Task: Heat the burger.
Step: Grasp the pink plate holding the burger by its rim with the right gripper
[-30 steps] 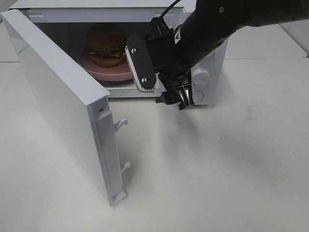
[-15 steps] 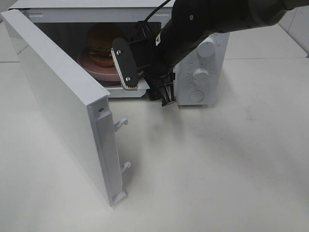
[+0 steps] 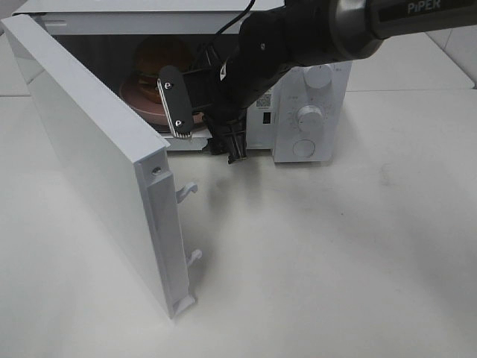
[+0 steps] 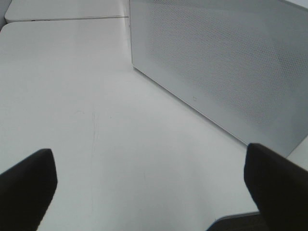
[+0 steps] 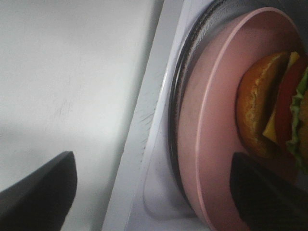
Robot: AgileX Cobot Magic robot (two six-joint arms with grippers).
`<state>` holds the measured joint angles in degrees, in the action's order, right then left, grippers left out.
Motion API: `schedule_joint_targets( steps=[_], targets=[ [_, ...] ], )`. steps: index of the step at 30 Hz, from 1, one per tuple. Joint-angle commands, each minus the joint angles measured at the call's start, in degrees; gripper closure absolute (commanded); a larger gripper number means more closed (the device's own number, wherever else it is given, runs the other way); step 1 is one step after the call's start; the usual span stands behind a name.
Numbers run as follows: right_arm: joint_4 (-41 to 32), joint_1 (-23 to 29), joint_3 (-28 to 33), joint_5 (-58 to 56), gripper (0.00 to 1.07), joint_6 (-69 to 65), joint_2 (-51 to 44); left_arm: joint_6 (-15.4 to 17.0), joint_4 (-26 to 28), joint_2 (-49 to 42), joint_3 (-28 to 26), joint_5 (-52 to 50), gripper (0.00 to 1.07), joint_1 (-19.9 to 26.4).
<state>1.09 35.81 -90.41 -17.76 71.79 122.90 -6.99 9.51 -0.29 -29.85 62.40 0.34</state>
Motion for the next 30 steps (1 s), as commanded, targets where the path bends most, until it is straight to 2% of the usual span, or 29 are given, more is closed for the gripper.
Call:
schedule_joint_targets(
  steps=[1,4,6,14,20,26,27,28,29,30],
  targets=[
    [0.52,-0.11,-3.55,-1.55,0.24,-0.92,2.58,0.34,0.29,-0.23,0.17,-0.80,0.09,0.06],
    [0.52,-0.11,-4.24,-1.95,0.24,-0.92,3.09,0.34,0.29,-0.23,0.17,-0.80,0.09,0.06],
    [0.52,-0.17,-7.56,-3.21,0.25,-1.20,5.50,0.34,0.29,-0.23,0.17,-0.80,0.09,0.06],
    [1.09,-1.49,-14.27,-7.62,0.27,-2.01,9.40,0.34,0.29,-0.23,0.17,-0.80,0.09,0.06],
    [1.78,-1.83,-16.33,-8.59,0.30,-2.01,11.34,0.34,0.29,-0.23,0.17,-0.80,0.09,0.06],
    [1.78,-2.12,-16.50,-9.17,0.42,-0.46,12.43,0.34,0.29,-0.23,0.17,-0.80,0.09,0.06],
    [1.95,-2.12,-16.50,-9.05,0.50,-0.23,12.55,0.34,0.29,-0.23,0.17,-0.80,0.09,0.06],
    [1.95,-2.12,-16.50,-9.05,0.50,-0.23,12.55,0.34,0.29,-0.23,0.17,-0.80,0.09,0.06],
    [2.23,-2.12,-16.50,-8.94,0.62,-0.23,12.55,0.34,0.29,-0.23,0.17,-0.80,0.09,0.06],
    [2.23,-2.12,-16.50,-8.94,0.62,-0.23,12.55,0.34,0.29,-0.23,0.17,-0.80,0.09,0.06]
  ],
)
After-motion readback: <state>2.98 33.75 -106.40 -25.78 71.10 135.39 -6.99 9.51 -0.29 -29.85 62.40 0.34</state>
